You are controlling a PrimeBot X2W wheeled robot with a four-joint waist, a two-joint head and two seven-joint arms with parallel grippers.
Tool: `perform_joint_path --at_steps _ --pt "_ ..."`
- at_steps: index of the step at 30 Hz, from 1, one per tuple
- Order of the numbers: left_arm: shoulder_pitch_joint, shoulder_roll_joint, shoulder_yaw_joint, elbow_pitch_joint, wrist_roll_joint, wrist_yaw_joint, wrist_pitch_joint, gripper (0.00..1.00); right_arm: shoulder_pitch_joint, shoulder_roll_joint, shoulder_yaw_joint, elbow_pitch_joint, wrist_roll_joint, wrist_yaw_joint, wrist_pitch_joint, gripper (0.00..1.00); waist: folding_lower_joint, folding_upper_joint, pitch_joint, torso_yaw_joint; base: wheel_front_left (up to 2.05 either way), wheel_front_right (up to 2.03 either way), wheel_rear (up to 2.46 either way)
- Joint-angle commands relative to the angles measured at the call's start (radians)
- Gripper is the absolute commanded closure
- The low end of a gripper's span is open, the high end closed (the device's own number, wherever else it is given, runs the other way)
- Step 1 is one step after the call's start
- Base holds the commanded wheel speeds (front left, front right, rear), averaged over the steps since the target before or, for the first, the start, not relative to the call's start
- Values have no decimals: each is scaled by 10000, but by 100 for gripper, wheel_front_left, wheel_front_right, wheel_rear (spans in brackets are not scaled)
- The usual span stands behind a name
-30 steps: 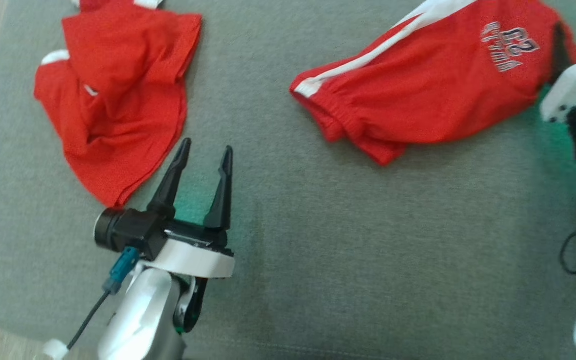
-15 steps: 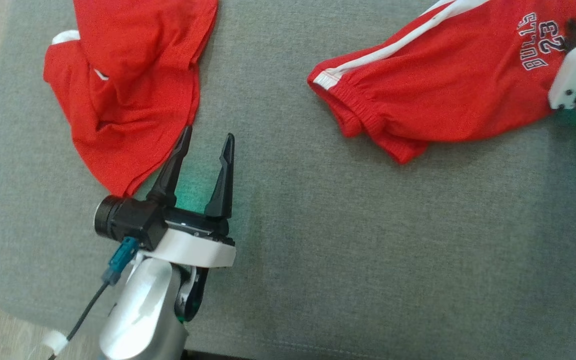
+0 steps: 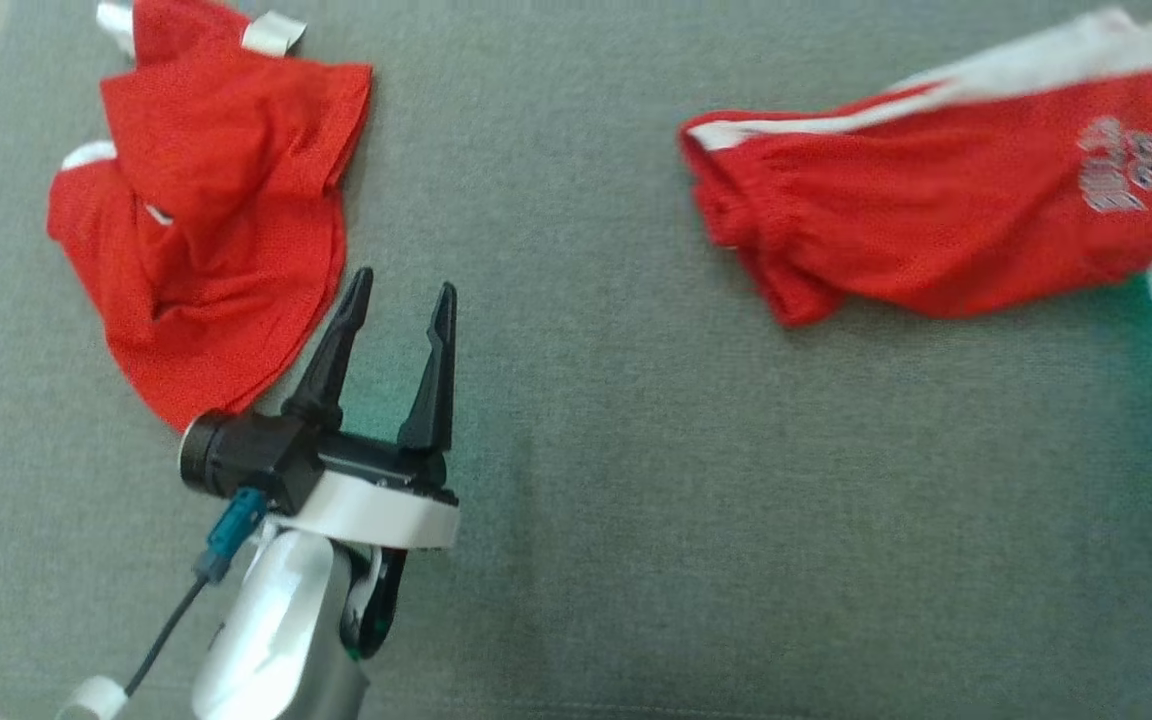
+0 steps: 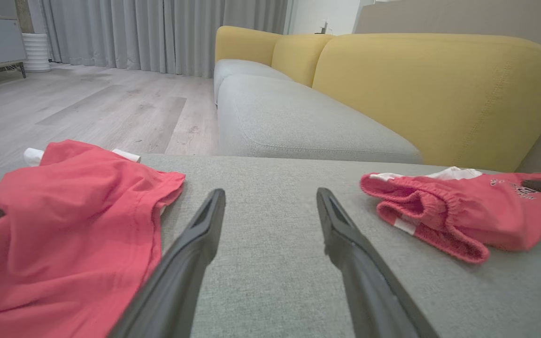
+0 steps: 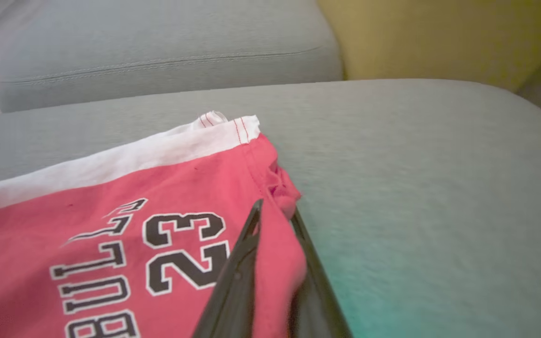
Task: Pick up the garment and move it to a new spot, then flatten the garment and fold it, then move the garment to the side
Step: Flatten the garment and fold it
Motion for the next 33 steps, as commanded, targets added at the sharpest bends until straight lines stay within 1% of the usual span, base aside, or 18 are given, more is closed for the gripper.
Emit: perform_joint_path --at_steps 1,4,6,8,13,18,19,24,28,30,33 --pt "82 50 431 -245 145 -23 -53 0 255 -415 -117 -185 130 65 -233 100 0 0 -351 -265 0 0 0" --pt "204 41 464 -226 161 -36 -53 0 710 -875 -682 -19 164 65 -400 100 0 0 -565 -348 0 0 0" --pt "274 37 496 -226 167 -47 -53 0 941 -1000 -1000 55 84 65 -507 100 0 0 -650 -375 0 0 0" --pt "337 35 538 -248 179 -63 -53 0 1046 -980 -1257 72 -7 65 -611 100 0 0 -685 -393 0 0 0" --pt "470 30 580 -246 253 -101 -53 0 984 -502 -1571 -73 -203 65 -883 100 0 0 -757 -368 0 0 0" --pt "556 26 581 -125 283 -129 -53 0 818 254 -1314 -416 -274 65 -1252 100 0 0 -1051 -303 0 0 0" --pt "556 26 581 -125 283 -129 -53 0 818 254 -1314 -416 -274 65 -1252 100 0 0 -1051 -303 0 0 0" --pt "733 23 630 -73 321 -108 -53 0 684 1230 -554 -918 46 65 -1569 100 0 0 -1483 -255 0 0 0" --pt "895 20 652 -57 318 -91 -53 0 796 2130 437 -1451 593 65 -1730 100 0 0 -1804 -175 0 0 0" --pt "977 19 645 -51 304 -89 -53 0 930 2439 1016 -1766 964 65 -1781 100 0 0 -1934 -113 0 0 0" --pt "1085 18 648 -68 291 -80 -53 0 1203 2715 1924 -2240 1552 65 -1809 100 0 0 -2044 -3 0 0 0"
